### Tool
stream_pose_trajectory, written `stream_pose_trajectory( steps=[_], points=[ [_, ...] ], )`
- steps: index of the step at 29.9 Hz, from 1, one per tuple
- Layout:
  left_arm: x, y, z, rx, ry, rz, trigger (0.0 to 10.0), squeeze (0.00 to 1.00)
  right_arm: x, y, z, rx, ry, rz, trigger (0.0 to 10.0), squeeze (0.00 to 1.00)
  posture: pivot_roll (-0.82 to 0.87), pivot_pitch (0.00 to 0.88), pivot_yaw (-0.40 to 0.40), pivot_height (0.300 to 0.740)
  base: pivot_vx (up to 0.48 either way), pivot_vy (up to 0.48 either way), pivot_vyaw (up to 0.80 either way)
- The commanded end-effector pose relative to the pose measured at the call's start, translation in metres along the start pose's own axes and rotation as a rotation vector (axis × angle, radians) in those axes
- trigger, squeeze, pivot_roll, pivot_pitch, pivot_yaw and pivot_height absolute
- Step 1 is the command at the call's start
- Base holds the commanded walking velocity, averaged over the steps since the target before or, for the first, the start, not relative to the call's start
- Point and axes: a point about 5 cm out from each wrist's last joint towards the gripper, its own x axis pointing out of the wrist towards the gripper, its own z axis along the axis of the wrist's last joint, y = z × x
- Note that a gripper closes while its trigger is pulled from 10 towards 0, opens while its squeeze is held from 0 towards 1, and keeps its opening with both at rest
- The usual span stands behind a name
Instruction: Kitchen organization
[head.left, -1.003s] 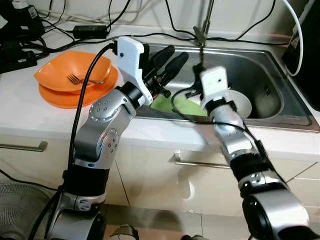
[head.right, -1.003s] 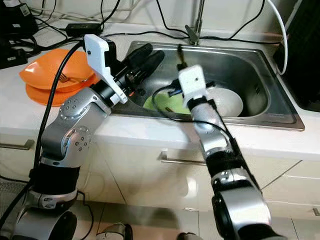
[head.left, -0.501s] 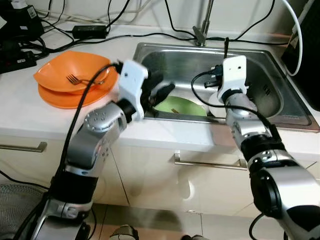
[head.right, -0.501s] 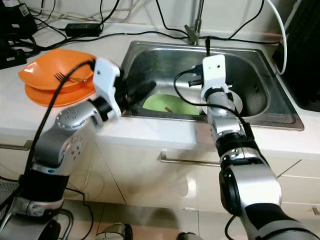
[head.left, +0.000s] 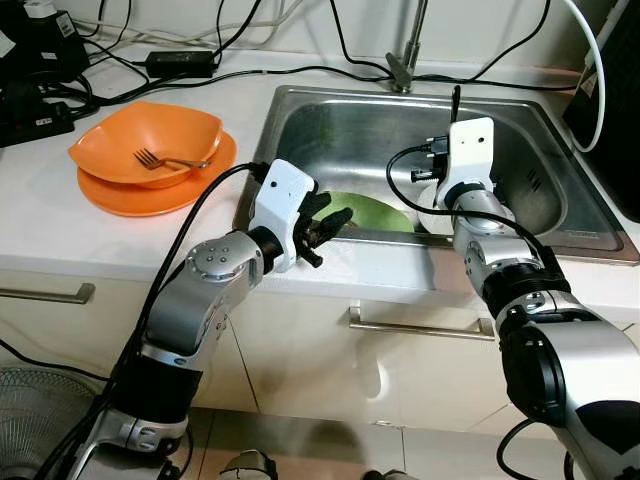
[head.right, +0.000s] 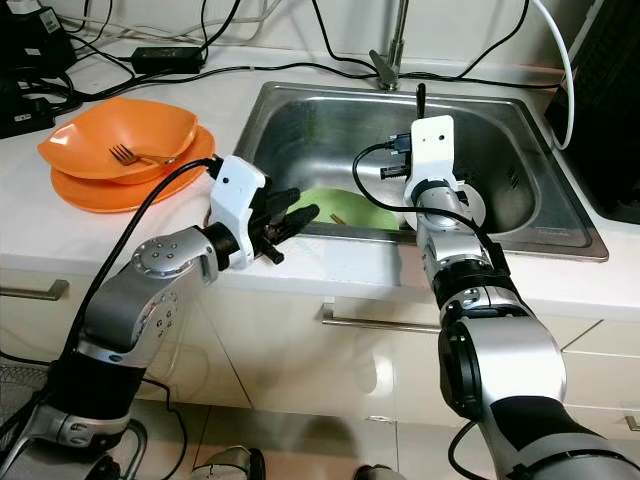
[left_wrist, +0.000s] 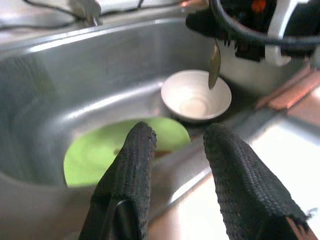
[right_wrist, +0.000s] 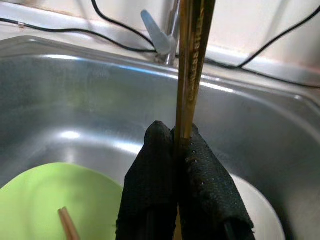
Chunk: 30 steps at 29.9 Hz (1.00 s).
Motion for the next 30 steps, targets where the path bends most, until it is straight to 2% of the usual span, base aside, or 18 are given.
stream_pose_trajectory(
  steps=[1, 12, 30],
  points=[
    [-0.002, -0.003, -0.001, 0.020, 0.015, -0.006, 10.0, 0.00, 0.001, 0.003, 0.002, 0.015, 0.006, 0.009, 10.0, 0.00, 0.12, 0.041, -0.004, 0.740, 0.000, 0.000, 0.00],
    [-0.004, -0.011, -0.007, 0.007, 0.055, -0.028, 10.0, 0.00, -0.005, 0.016, -0.022, 0.016, 0.088, 0.042, 10.0, 0.00, 0.13, 0.053, -0.003, 0.740, 0.000, 0.000, 0.00],
    [-0.008, -0.018, -0.016, -0.003, 0.122, -0.055, 10.0, 0.00, -0.012, 0.022, -0.041, 0.004, 0.152, 0.062, 10.0, 0.00, 0.14, 0.066, -0.009, 0.740, 0.000, 0.000, 0.00]
  ],
)
